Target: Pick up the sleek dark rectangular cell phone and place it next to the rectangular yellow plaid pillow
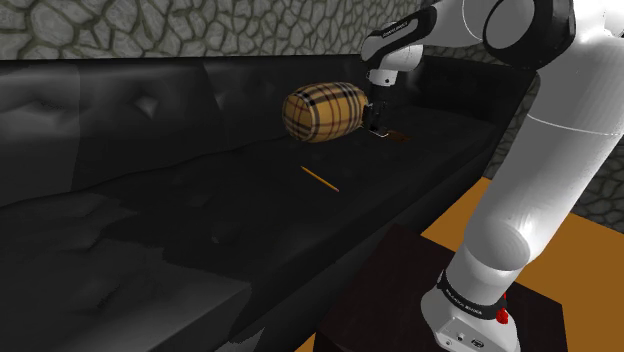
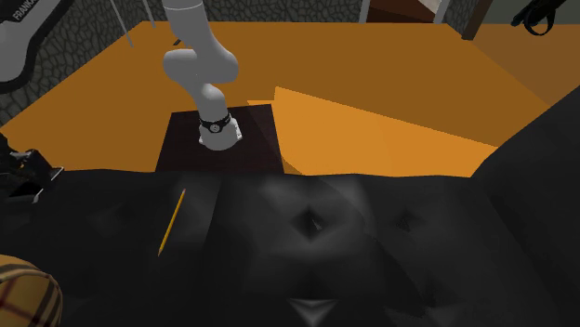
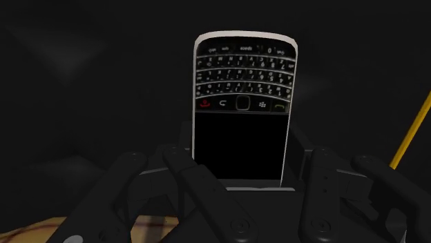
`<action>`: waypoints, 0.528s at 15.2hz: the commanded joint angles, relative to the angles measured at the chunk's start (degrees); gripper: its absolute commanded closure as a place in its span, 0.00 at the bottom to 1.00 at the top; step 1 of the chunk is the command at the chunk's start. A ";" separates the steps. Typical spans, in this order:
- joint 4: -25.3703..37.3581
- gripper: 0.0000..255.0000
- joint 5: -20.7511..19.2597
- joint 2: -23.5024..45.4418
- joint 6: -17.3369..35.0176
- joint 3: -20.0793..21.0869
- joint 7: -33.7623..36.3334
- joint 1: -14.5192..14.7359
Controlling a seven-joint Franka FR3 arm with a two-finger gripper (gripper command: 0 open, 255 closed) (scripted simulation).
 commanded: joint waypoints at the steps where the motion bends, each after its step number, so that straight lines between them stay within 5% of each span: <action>1: -1.22 1.00 0.20 0.35 1.57 0.03 -0.14 0.01; 8: -4.54 1.00 1.28 2.30 6.63 0.07 -1.05 -0.12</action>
